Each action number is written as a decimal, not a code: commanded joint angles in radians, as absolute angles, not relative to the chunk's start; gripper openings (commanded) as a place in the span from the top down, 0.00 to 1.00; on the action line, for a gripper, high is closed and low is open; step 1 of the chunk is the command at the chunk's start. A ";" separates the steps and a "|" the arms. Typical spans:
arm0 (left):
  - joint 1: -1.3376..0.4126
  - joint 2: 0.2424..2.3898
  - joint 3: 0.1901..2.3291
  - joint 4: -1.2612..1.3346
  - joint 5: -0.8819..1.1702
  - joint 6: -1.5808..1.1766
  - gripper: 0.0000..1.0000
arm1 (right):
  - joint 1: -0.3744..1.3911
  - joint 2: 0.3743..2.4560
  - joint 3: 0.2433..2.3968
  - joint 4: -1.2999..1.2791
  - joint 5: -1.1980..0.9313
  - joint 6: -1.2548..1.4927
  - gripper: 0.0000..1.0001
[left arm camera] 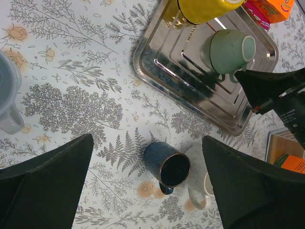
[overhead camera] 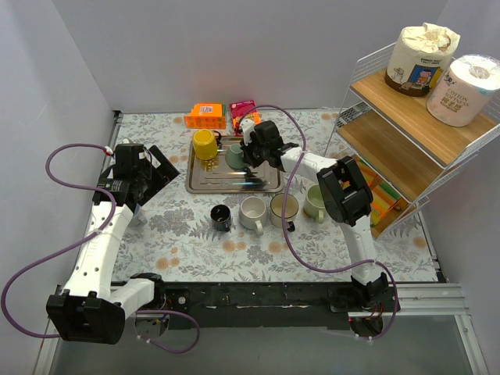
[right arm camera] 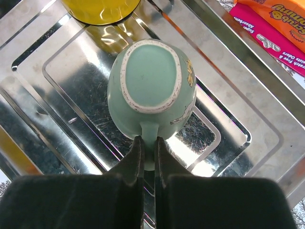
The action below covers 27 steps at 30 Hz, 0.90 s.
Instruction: Turn the mug right side up
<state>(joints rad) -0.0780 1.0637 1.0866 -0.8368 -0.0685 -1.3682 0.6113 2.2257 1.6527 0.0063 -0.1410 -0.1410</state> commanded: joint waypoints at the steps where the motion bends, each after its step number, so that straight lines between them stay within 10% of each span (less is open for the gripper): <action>1: -0.083 1.035 1.086 -0.828 -0.051 -1.359 0.02 | 0.617 2.168 1.712 0.005 -0.141 -0.130 0.99; 27: -0.218 0.980 1.081 -0.290 0.632 -1.350 0.02 | 0.609 1.731 1.706 0.317 -0.505 0.632 0.99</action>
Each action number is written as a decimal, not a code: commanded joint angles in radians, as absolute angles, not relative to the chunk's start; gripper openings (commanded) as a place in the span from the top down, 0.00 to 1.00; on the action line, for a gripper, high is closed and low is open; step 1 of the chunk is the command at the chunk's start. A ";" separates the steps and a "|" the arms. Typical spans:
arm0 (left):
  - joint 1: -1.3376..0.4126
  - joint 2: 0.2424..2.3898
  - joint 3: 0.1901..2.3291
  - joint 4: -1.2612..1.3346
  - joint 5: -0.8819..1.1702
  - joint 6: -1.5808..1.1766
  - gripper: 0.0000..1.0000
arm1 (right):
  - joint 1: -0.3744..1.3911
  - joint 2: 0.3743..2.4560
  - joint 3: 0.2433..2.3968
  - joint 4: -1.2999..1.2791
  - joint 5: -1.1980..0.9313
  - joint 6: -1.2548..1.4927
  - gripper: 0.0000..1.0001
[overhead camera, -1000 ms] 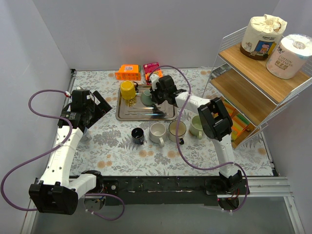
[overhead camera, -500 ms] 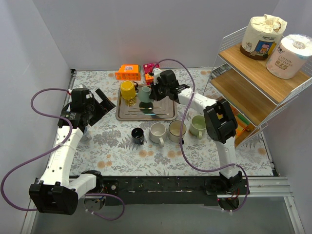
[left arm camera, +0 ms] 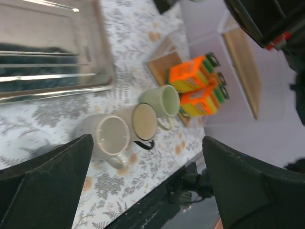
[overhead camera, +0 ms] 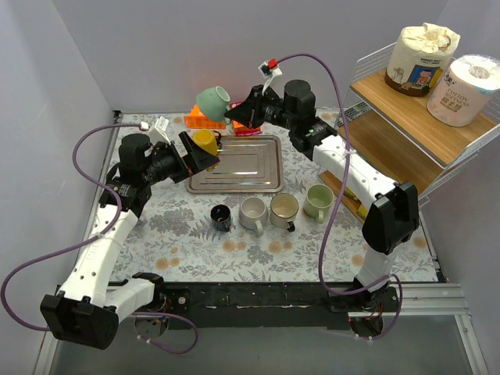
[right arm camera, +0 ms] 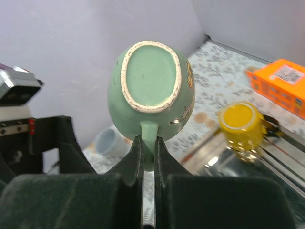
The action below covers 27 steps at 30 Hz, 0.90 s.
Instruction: Turn the mug right side up
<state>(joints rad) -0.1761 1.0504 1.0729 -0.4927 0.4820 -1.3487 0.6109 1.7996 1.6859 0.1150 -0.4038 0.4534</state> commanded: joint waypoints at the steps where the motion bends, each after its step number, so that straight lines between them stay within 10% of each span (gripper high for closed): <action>1: -0.219 0.973 1.080 -0.228 0.615 -1.389 0.02 | 0.609 1.721 1.697 0.348 -0.526 0.671 0.99; 27: -0.235 1.009 0.902 0.693 0.538 -1.891 0.14 | 0.822 1.489 1.411 0.765 -0.169 1.013 0.99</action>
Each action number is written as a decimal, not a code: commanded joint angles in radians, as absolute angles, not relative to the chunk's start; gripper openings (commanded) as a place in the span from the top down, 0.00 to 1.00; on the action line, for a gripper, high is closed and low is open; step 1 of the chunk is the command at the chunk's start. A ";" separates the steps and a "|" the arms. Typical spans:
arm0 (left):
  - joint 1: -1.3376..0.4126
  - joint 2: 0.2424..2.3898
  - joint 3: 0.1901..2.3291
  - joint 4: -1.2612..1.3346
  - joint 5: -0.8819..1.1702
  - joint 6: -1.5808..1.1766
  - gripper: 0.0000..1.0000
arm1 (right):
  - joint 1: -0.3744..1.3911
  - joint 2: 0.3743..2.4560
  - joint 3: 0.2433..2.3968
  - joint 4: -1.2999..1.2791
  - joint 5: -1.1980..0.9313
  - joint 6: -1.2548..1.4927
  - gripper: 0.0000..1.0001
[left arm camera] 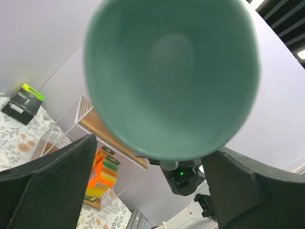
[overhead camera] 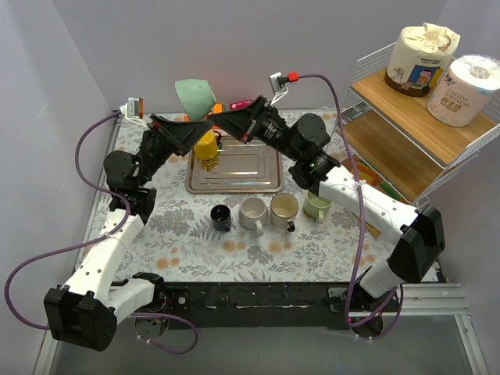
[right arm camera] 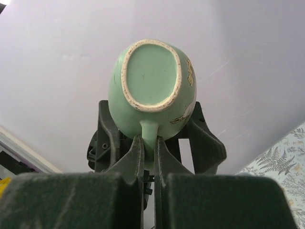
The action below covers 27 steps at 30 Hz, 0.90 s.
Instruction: Turn the mug right side up
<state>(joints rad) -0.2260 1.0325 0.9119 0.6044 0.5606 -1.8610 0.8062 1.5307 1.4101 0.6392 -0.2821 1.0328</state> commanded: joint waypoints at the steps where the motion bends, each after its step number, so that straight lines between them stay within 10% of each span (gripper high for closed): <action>1: -0.235 1.006 0.900 0.686 0.534 -1.890 0.16 | 0.827 1.493 1.410 0.765 -0.157 1.005 0.99; 16: -0.235 0.965 0.907 0.494 0.453 -1.832 0.54 | 0.856 1.517 1.365 0.810 -0.101 0.919 0.99; 27: -0.235 0.976 0.907 0.517 0.488 -1.832 0.62 | 0.856 1.513 1.351 0.807 -0.109 0.934 0.99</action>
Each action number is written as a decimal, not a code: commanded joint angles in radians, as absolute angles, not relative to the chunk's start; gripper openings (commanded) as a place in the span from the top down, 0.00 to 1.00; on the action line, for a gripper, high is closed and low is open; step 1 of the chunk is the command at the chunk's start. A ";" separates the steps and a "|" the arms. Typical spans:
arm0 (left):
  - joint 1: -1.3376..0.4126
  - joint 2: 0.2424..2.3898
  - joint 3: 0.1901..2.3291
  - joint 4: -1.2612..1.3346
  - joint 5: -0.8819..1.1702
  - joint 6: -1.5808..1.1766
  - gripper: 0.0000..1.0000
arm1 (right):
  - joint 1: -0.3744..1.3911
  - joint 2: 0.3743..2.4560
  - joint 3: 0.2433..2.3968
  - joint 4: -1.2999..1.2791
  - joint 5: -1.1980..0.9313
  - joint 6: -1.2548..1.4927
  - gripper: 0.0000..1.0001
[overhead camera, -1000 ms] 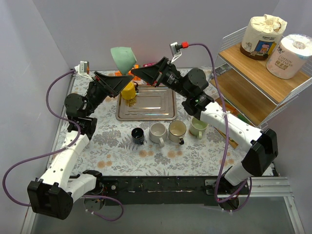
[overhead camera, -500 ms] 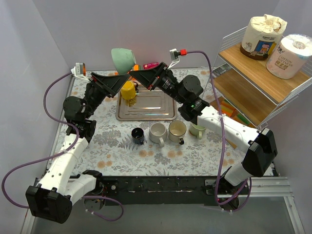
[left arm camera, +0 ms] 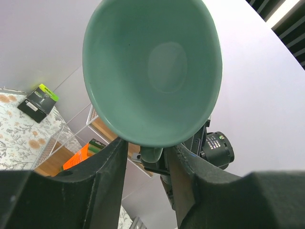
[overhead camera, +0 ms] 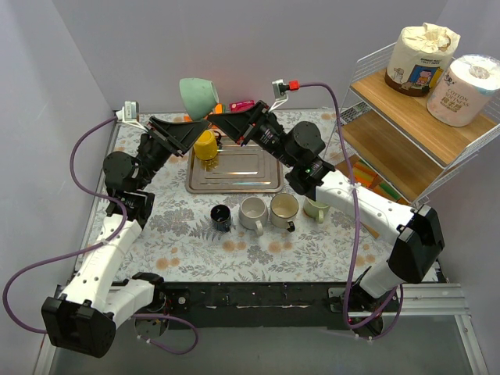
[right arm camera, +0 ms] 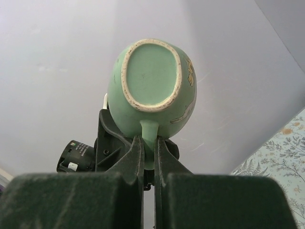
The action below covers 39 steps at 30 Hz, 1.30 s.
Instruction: Turn the mug right side up
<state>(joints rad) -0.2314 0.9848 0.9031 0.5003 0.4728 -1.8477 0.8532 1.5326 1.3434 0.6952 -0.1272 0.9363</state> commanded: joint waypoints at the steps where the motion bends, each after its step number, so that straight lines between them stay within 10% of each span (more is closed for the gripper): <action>1: -0.235 0.980 0.907 0.522 0.495 -1.832 0.62 | 0.856 1.511 1.350 0.799 -0.103 0.942 0.99; 14: -0.235 0.980 0.910 0.503 0.506 -1.824 1.00 | 0.857 1.503 1.322 0.807 -0.129 0.960 0.99; 20: -0.235 1.017 1.022 0.305 0.482 -1.766 1.00 | 0.857 1.500 1.328 0.750 -0.163 0.922 0.99; 28: -0.235 1.037 1.054 0.190 0.449 -1.767 1.00 | 0.853 1.479 1.304 0.667 -0.160 0.897 0.57; 39: -0.235 1.069 1.107 0.060 0.411 -1.727 1.00 | 0.833 1.450 1.264 0.569 -0.138 0.896 0.47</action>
